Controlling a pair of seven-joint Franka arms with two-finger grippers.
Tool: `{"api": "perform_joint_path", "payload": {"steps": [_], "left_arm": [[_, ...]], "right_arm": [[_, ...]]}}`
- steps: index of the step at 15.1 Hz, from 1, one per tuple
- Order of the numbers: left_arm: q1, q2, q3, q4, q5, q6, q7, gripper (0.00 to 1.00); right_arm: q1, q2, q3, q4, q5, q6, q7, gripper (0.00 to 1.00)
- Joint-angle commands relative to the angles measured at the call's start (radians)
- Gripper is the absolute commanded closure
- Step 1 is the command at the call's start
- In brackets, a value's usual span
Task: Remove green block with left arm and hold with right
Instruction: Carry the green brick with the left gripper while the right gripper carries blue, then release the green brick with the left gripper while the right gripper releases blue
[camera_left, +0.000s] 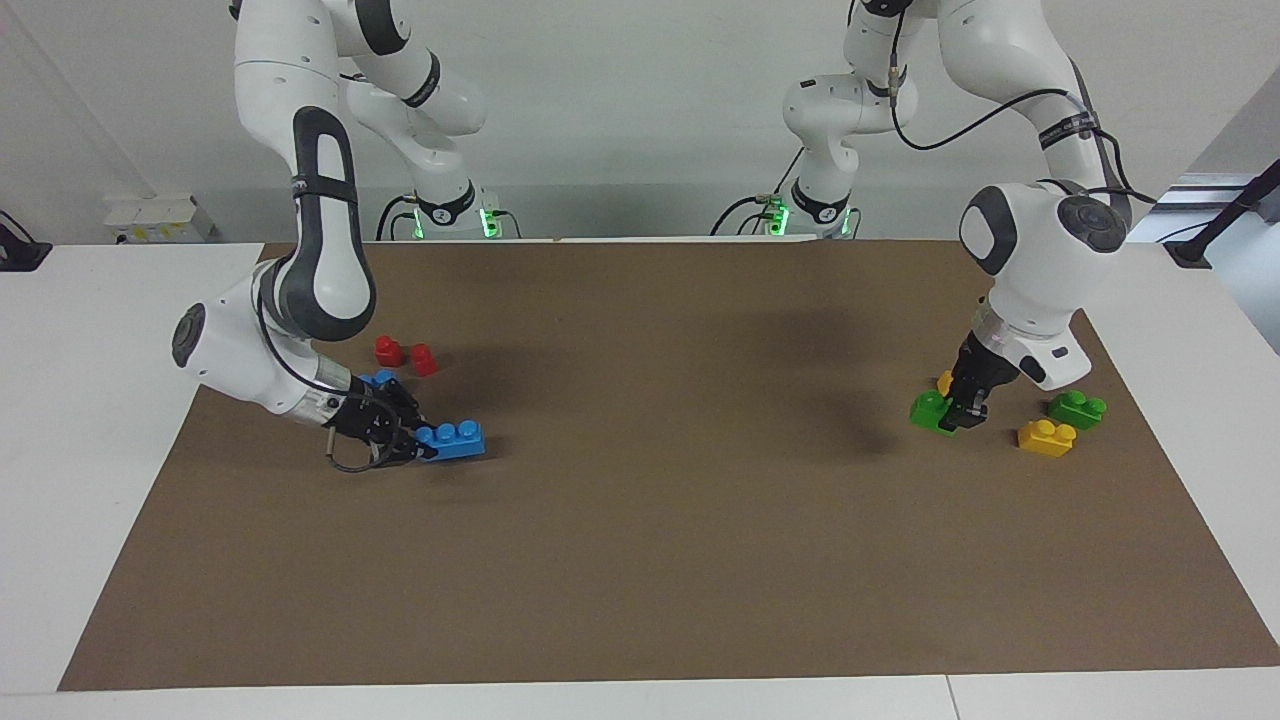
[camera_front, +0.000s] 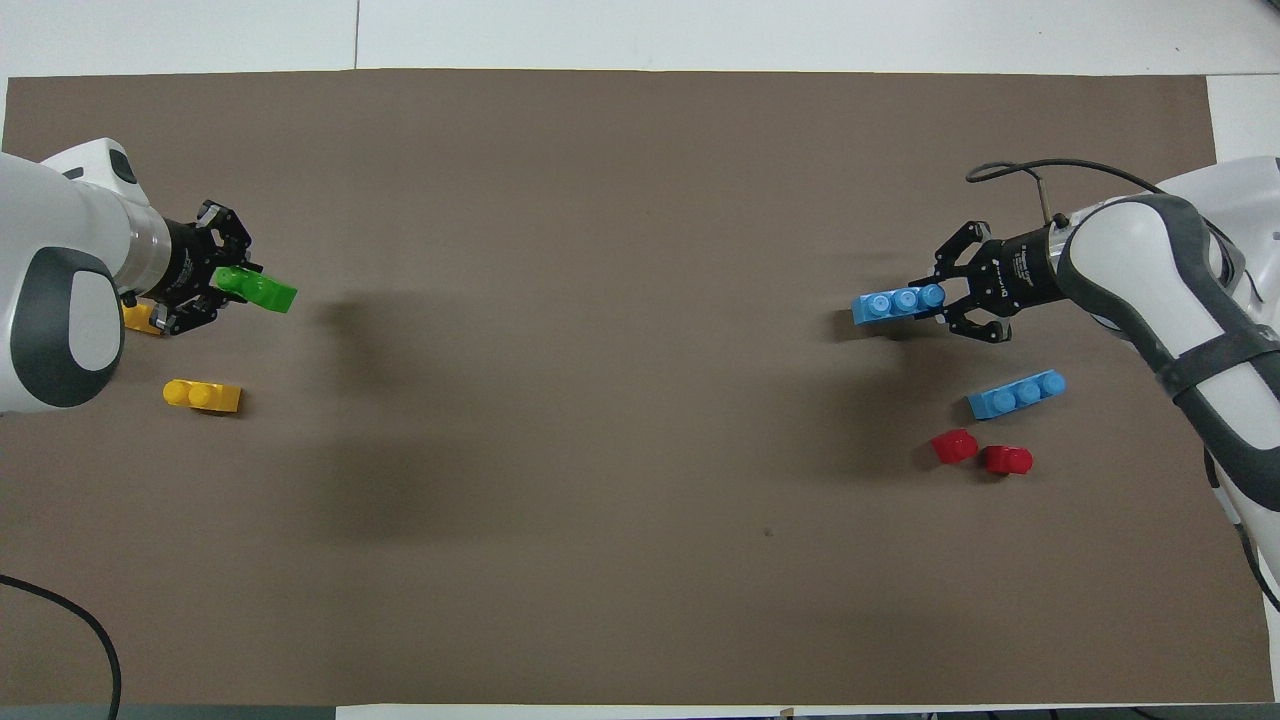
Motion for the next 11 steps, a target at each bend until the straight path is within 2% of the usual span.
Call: {"api": "perform_joint_path", "payload": {"steps": [1,4,7,11], "left_arm": [[0.026,0.043,-0.006,-0.005,-0.018,0.064,0.106,1.0],[0.046,0.107,-0.005,0.002,-0.01,0.103,0.194,1.0],[0.057,0.135,-0.005,0.007,-0.006,0.127,0.219,1.0],[0.074,0.19,-0.005,0.041,0.086,0.133,0.219,1.0]], "right_arm": [[-0.039,-0.056,0.016,-0.08,-0.019,0.018,-0.037,1.0],[-0.078,-0.066,0.016,-0.103,-0.019,0.016,-0.089,1.0],[-0.098,-0.072,0.016,-0.12,-0.019,0.015,-0.117,1.0],[-0.098,-0.076,0.016,-0.136,-0.019,0.022,-0.12,1.0]]}}
